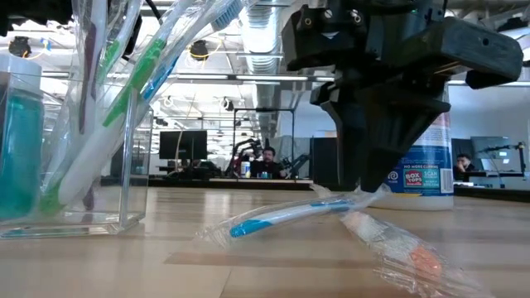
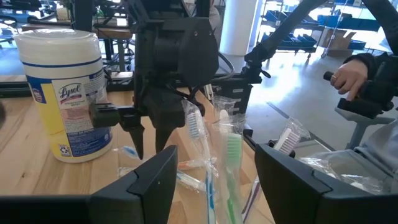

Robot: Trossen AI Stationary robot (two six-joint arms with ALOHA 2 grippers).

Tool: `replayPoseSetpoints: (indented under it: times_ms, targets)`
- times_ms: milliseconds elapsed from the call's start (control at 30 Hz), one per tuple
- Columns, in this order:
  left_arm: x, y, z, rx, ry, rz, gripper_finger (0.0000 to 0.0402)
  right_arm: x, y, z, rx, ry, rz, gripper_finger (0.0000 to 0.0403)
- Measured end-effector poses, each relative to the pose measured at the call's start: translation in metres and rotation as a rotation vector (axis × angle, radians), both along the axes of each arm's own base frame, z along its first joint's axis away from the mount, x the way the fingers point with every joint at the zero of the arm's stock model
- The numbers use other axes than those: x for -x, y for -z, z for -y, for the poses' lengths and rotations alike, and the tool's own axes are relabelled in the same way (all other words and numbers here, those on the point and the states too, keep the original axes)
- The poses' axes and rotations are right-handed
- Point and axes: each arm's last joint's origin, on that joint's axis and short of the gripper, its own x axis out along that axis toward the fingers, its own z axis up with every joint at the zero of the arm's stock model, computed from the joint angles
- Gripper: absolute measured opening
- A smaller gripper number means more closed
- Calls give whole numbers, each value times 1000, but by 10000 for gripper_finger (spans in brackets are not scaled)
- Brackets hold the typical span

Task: Pick & Place toothbrushing station
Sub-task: Put the blue toothbrush into the transparent organizer

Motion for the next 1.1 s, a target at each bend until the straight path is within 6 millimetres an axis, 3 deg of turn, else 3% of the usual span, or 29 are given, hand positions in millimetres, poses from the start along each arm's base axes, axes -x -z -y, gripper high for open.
replayPoseSetpoints:
  times_ms: [167, 467, 567, 733, 967, 1100]
  targets:
    - [0, 0, 0, 0, 0, 0, 208, -1, 0, 0, 1, -20, 7, 135]
    - [0, 0, 0, 0, 0, 1, 208, -7, 29, -3, 27, -70, -47, 132]
    - [0, 0, 0, 2, 0, 5, 208, -9, 29, -4, 33, -75, -49, 126]
    - [0, -1, 0, 3, 0, 6, 208, -8, 25, -6, 25, -79, -40, 96]
    - [0, -1, 0, 3, 0, 6, 208, -4, 18, -12, 43, -97, -79, 14]
    - [0, -1, 0, 3, 0, 6, 208, -2, 15, -16, 49, -105, -87, 19]
